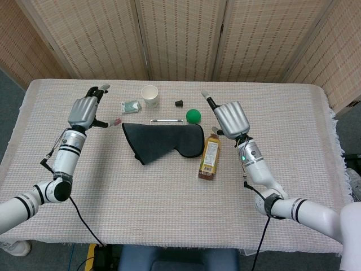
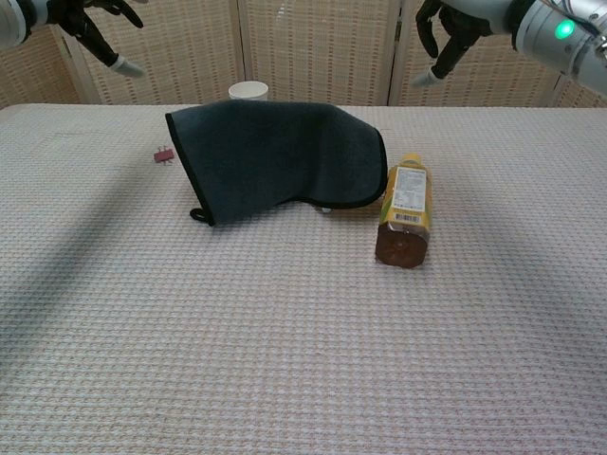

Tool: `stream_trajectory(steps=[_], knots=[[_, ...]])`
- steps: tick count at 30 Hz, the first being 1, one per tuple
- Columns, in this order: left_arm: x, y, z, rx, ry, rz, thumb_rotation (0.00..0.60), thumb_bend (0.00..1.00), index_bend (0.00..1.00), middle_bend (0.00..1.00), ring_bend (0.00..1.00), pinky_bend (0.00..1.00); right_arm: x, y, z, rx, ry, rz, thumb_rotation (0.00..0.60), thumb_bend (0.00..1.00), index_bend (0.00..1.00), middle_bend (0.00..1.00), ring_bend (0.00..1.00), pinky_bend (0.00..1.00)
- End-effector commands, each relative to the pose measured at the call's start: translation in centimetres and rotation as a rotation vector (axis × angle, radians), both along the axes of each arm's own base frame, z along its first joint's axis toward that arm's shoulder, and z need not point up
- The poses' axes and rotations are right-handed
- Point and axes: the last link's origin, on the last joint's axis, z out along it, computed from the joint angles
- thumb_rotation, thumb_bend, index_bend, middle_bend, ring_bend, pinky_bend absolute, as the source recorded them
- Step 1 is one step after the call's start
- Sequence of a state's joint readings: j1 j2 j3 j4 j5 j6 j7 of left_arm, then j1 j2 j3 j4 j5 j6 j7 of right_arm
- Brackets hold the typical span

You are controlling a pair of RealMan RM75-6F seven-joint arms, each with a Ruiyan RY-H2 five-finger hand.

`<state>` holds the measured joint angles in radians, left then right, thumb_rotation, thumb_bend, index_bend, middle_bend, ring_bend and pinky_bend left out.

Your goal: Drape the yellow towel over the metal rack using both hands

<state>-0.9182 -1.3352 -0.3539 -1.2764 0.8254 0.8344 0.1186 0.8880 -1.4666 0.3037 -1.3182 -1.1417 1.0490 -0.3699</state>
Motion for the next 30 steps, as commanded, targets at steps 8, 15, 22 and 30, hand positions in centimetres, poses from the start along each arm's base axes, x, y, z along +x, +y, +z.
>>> stream_trajectory(steps=[8, 15, 22, 30], knots=[[-4.8, -6.1, 1.9, 0.03, -0.05, 0.024, 0.6, 0.22, 0.13, 0.2, 0.09, 0.34, -6.2, 5.3, 3.8, 0.023, -0.039, -0.058, 0.6, 0.23, 0.12, 0.47, 0.6, 0.85], [-8.0, -12.6, 2.8, 0.081, 0.004, 0.033, 0.6, 0.22, 0.17, 0.2, 0.09, 0.34, -11.0, 10.3, 6.0, 0.04, -0.063, -0.124, 0.6, 0.25, 0.14, 0.41, 0.47, 0.65], [-10.3, -20.1, 2.4, 0.104, 0.058, 0.082, 0.6, 0.22, 0.2, 0.2, 0.09, 0.34, -16.0, 15.8, 6.5, 0.087, -0.109, -0.201, 0.6, 0.26, 0.14, 0.33, 0.33, 0.48], [-11.6, -25.9, 1.9, 0.161, 0.088, 0.109, 0.6, 0.22, 0.21, 0.2, 0.09, 0.34, -19.2, 20.5, 7.2, 0.045, -0.163, -0.259, 0.6, 0.26, 0.14, 0.32, 0.31, 0.44]])
